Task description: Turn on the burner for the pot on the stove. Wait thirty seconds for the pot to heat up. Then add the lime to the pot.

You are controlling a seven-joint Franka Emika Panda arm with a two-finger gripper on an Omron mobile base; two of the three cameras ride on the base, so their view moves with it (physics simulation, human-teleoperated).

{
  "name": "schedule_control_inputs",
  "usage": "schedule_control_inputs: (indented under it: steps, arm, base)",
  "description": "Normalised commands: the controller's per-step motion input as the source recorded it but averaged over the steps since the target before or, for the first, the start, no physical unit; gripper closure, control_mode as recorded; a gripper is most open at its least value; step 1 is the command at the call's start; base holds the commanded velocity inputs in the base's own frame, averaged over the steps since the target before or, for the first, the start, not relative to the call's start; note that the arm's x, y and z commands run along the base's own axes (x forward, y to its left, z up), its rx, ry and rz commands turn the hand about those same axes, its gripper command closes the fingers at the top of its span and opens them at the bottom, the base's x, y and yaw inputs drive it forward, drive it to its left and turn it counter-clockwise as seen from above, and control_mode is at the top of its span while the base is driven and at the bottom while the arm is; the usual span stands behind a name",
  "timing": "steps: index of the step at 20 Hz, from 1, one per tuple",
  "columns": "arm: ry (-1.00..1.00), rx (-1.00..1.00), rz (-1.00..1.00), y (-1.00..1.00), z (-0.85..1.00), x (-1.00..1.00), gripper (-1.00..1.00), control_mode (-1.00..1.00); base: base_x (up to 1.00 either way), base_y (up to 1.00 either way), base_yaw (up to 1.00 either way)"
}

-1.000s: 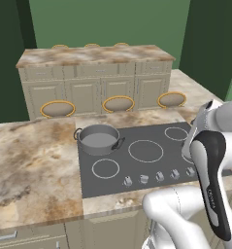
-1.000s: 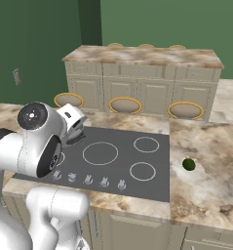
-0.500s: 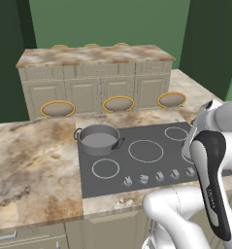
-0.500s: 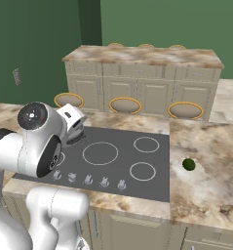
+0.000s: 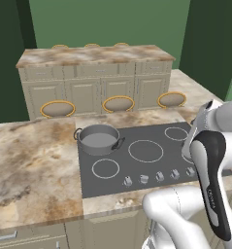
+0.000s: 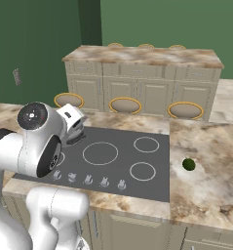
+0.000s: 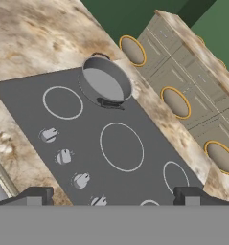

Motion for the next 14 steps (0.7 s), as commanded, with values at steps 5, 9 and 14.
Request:
schedule_control_inputs:
  steps: [5,9,14]
  arm:
    - [0.00,0.00,0.00,0.00,0.00,0.00,-1.00,-1.00]
    - [0.00,0.00,0.00,0.00,0.00,0.00,-1.00,-1.00]
    - [0.00,0.00,0.00,0.00,0.00,0.00,-1.00,-1.00]
  base:
    - [0.00,0.00,0.00]
    - [0.00,0.00,0.00]
    - [0.00,0.00,0.00]
